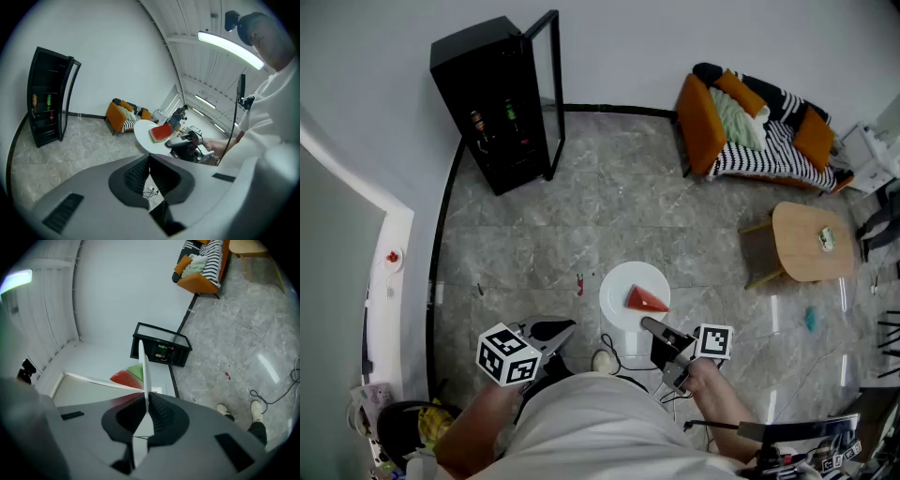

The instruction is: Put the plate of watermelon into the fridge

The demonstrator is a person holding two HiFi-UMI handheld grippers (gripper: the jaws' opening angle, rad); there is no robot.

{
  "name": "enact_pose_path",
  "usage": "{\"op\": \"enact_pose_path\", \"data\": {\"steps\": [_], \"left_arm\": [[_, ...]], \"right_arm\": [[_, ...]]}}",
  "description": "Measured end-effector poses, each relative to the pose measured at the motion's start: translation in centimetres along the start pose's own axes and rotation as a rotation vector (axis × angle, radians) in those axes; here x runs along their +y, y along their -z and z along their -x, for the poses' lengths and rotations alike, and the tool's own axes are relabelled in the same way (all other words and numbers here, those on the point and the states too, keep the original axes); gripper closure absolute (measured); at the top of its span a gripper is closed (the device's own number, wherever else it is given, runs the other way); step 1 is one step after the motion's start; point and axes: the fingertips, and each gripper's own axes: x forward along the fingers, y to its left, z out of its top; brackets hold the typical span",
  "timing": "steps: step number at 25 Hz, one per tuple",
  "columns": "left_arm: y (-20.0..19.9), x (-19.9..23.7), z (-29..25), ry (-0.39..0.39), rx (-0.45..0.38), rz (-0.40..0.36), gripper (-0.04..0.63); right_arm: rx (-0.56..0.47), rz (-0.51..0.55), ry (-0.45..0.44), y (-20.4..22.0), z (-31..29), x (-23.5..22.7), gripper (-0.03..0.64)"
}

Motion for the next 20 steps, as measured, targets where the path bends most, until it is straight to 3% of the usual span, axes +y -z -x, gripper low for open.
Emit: {"op": "enact_pose_path", "data": {"steps": [3,10,20], "left_arm": [[1.0,-1.6,-1.5,-0.007,0.028,-0.04,0.583],[1.1,-3.6,-1.8,-0.046,0.022,-0.016,0.583],[0.8,-0.4,1.6,-0.11,-0.014,-0.004,0.583]], "right_arm": [[-0.016,0.018,0.012,-0.4,2.5,-1.0,0.592],[0.006,0.023,0.018,-0.7,4.6,-2.1,0.592],[0.134,0.099,0.013,0.2,-2.3,-1.1,0.594]]}}
